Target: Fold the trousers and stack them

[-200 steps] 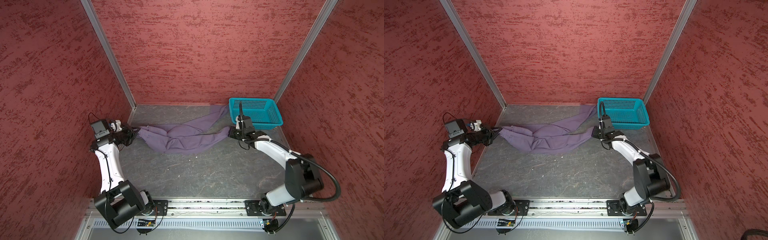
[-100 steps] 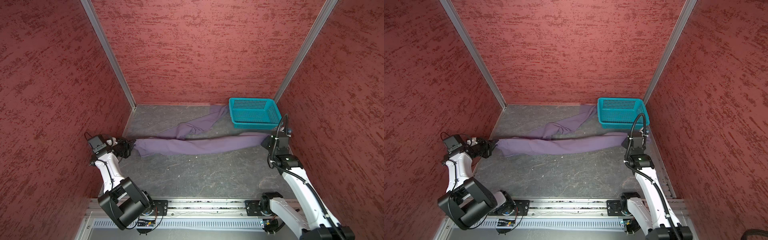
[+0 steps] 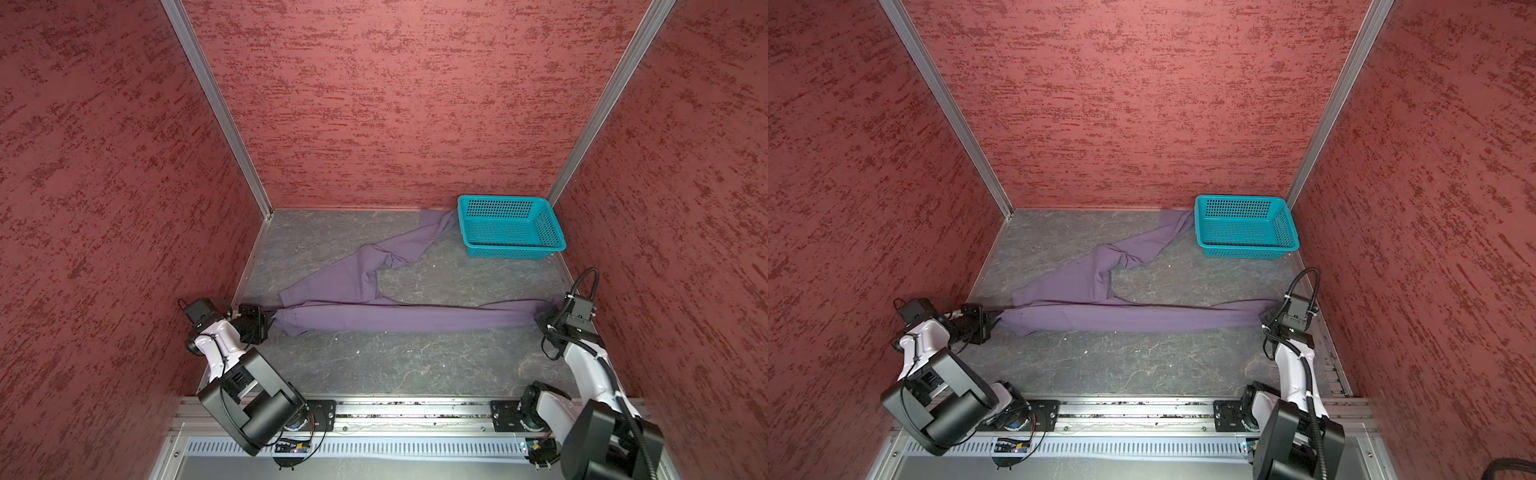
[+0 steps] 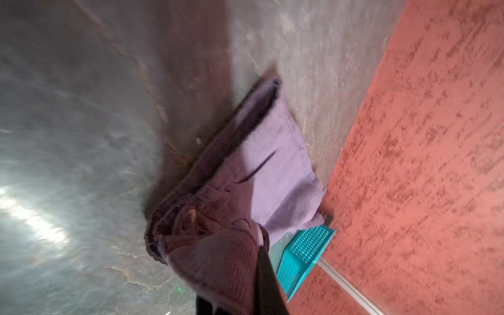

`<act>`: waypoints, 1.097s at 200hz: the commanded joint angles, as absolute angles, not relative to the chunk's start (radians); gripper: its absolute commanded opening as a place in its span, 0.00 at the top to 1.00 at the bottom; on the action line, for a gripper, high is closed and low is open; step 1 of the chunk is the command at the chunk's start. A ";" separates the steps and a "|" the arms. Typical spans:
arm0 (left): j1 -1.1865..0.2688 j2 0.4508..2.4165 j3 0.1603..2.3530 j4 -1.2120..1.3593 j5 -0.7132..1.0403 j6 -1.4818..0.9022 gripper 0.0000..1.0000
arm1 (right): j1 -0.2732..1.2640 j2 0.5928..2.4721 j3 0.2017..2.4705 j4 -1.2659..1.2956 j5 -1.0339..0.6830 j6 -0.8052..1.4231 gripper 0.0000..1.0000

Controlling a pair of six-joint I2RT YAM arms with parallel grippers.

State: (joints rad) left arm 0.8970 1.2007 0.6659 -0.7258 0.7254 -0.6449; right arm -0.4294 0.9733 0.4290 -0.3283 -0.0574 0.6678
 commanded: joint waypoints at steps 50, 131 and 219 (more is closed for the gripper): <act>0.937 1.100 0.611 -0.693 0.661 -0.710 0.17 | -0.444 0.827 0.465 -0.083 -0.216 0.704 0.69; 0.769 0.849 0.863 -0.921 0.262 -0.705 0.59 | 0.036 0.911 0.650 -0.268 -0.076 0.480 0.76; 0.294 1.039 0.847 -0.748 0.119 -0.790 0.47 | 0.386 1.388 0.764 -0.441 0.028 0.543 0.58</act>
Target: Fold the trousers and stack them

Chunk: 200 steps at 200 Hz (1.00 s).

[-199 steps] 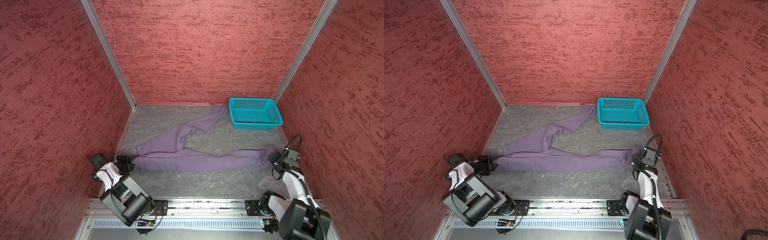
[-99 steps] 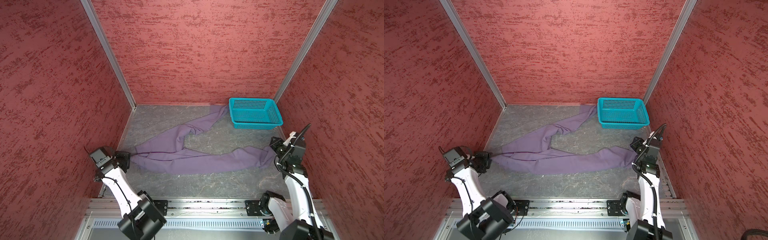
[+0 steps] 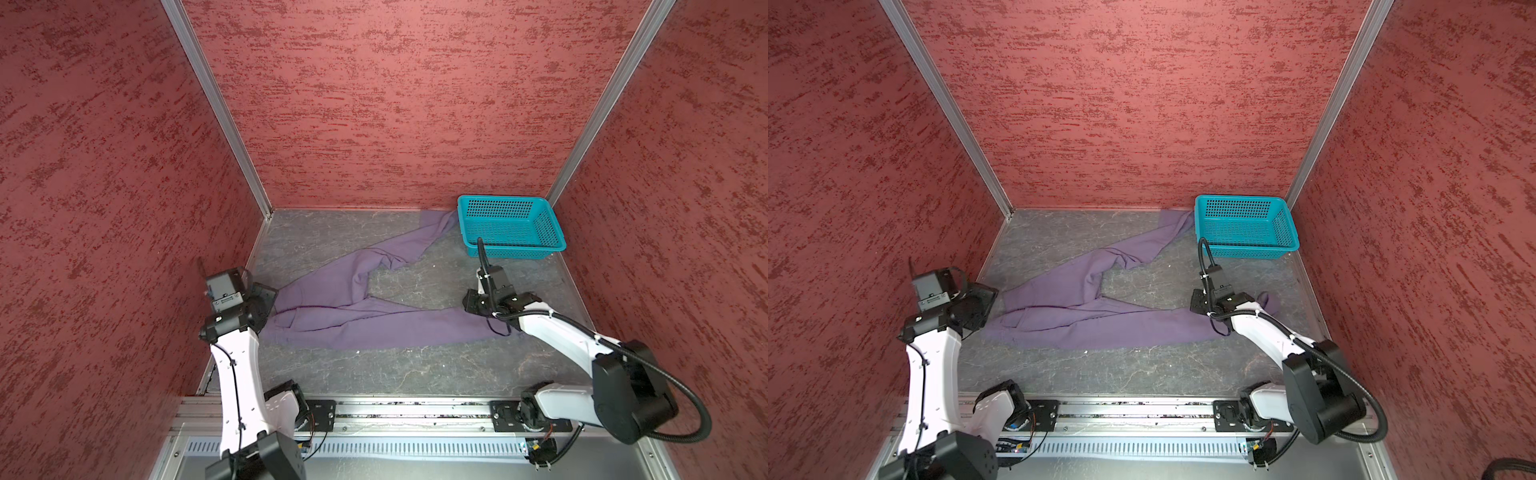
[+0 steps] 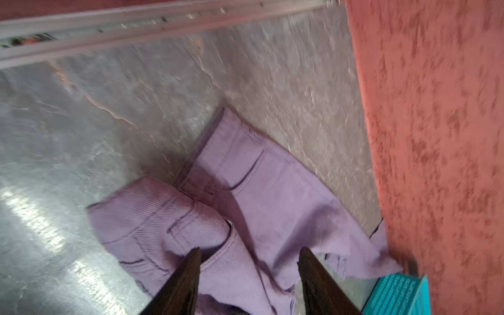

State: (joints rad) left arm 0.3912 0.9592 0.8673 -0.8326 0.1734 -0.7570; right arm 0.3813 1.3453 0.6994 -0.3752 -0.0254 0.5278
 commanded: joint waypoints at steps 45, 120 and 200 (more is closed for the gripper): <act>0.201 1.154 0.817 -0.668 0.121 -0.807 0.49 | 0.387 1.473 0.802 -0.434 0.074 0.564 0.48; 0.199 1.195 0.791 -0.631 0.119 -0.791 0.50 | 0.386 1.678 0.911 -0.408 0.121 0.553 0.66; 0.199 1.272 0.819 -0.595 0.142 -0.793 0.60 | 0.365 1.559 0.969 -0.498 0.259 0.523 1.00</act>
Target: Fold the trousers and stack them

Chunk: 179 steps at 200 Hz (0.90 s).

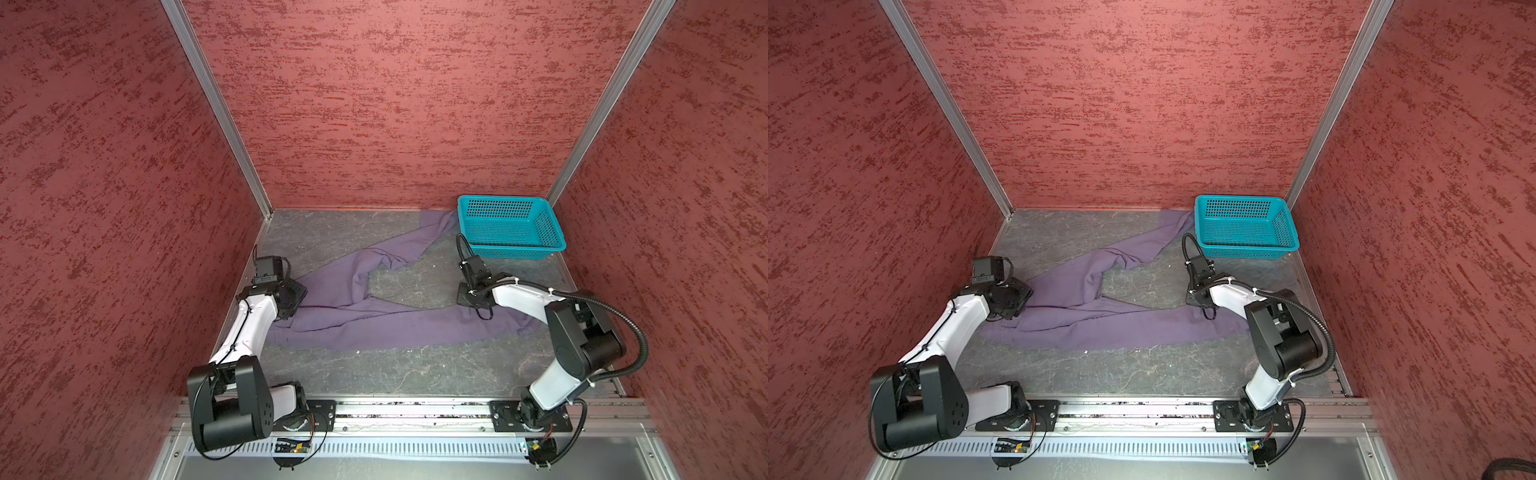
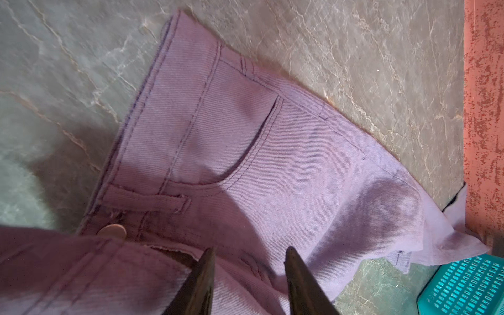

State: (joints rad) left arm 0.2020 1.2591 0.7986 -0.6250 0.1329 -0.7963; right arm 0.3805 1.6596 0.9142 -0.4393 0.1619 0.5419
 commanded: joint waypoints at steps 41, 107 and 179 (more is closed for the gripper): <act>0.199 1.274 0.794 -0.552 0.153 -0.808 0.61 | 0.338 1.258 1.018 -0.641 0.345 0.502 1.00; 0.209 1.277 0.750 -0.547 0.157 -0.778 0.64 | 0.332 0.668 0.676 -0.906 0.346 0.833 0.94; 0.241 1.207 0.685 -0.589 0.189 -0.759 0.60 | 0.333 0.453 0.576 -0.785 0.396 1.088 0.46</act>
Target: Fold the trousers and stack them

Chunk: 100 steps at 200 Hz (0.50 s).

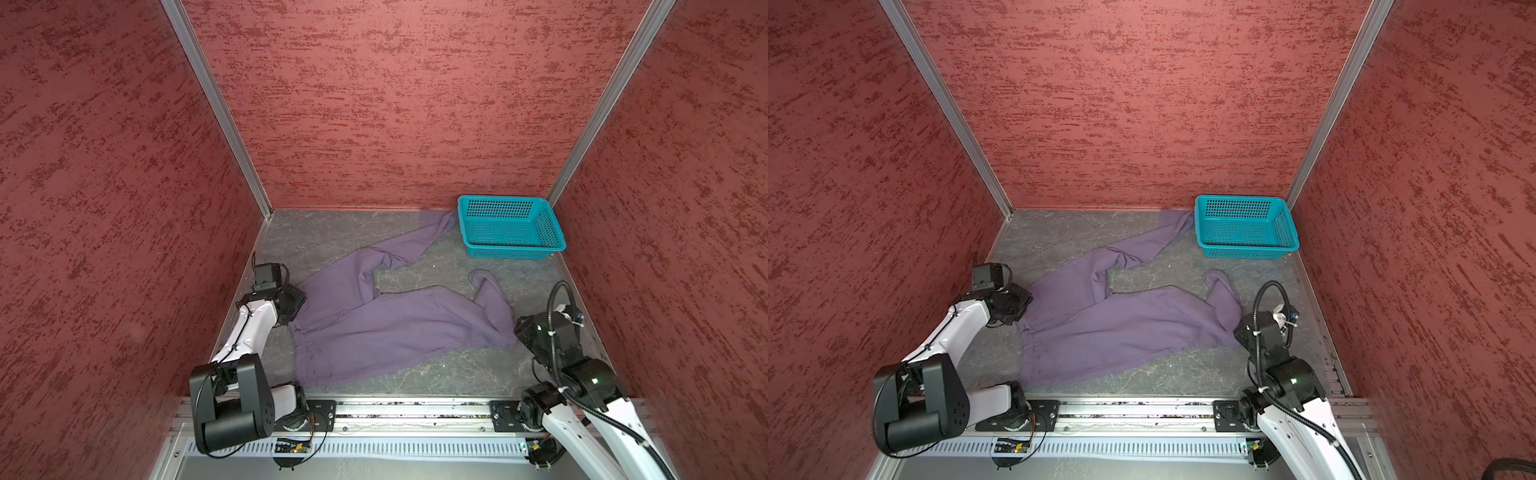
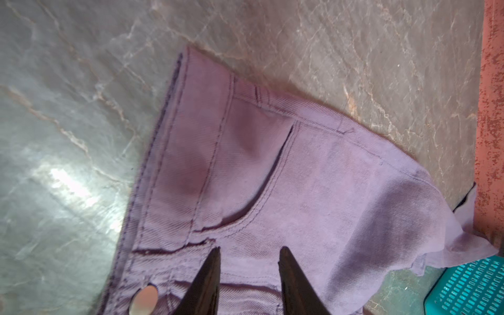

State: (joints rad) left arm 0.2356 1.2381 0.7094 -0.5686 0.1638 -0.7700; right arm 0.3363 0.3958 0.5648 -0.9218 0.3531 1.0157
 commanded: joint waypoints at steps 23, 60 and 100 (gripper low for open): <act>0.227 1.184 0.669 -0.615 0.195 -0.764 0.60 | 0.333 0.698 0.654 -0.662 0.361 0.935 0.52; 0.220 1.126 0.635 -0.710 0.135 -0.756 0.54 | 0.318 1.070 0.751 -0.524 0.325 0.679 0.96; 0.255 1.105 0.576 -0.738 0.128 -0.760 0.34 | 0.174 1.276 0.760 -0.412 0.105 0.596 0.58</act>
